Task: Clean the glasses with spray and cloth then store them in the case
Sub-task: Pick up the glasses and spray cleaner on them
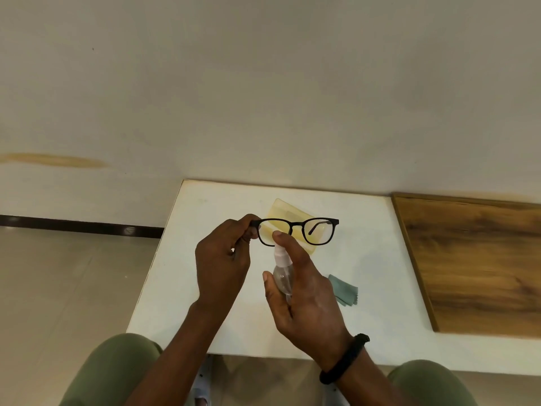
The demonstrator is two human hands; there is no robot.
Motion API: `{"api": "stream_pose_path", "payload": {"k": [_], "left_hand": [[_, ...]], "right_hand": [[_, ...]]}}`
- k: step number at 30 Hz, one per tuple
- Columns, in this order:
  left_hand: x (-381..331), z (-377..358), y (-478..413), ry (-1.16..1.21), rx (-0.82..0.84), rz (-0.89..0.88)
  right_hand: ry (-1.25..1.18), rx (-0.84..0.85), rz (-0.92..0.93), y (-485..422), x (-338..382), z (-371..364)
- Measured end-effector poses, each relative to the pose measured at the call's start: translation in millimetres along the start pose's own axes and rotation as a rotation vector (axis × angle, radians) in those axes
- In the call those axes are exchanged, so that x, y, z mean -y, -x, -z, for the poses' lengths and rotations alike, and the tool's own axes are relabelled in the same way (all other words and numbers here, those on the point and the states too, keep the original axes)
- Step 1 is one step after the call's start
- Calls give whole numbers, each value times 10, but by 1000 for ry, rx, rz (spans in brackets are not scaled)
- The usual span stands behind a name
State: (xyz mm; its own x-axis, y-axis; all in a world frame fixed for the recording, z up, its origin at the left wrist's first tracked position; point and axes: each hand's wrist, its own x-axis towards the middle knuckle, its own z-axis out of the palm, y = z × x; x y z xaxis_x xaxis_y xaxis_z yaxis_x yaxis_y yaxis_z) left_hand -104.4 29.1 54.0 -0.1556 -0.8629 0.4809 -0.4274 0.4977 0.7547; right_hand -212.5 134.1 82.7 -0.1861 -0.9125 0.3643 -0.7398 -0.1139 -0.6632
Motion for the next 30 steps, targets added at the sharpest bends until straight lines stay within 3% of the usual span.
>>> {"api": "stream_pose_path", "payload": {"k": [21,30], "left_hand": [[45,16,-23,-29,-35,-26],[112,54,-85,11,-74,-54]], "right_hand": [[-23,12,37,50,10,-34],[-46,-213,2,11,-122,127]]}}
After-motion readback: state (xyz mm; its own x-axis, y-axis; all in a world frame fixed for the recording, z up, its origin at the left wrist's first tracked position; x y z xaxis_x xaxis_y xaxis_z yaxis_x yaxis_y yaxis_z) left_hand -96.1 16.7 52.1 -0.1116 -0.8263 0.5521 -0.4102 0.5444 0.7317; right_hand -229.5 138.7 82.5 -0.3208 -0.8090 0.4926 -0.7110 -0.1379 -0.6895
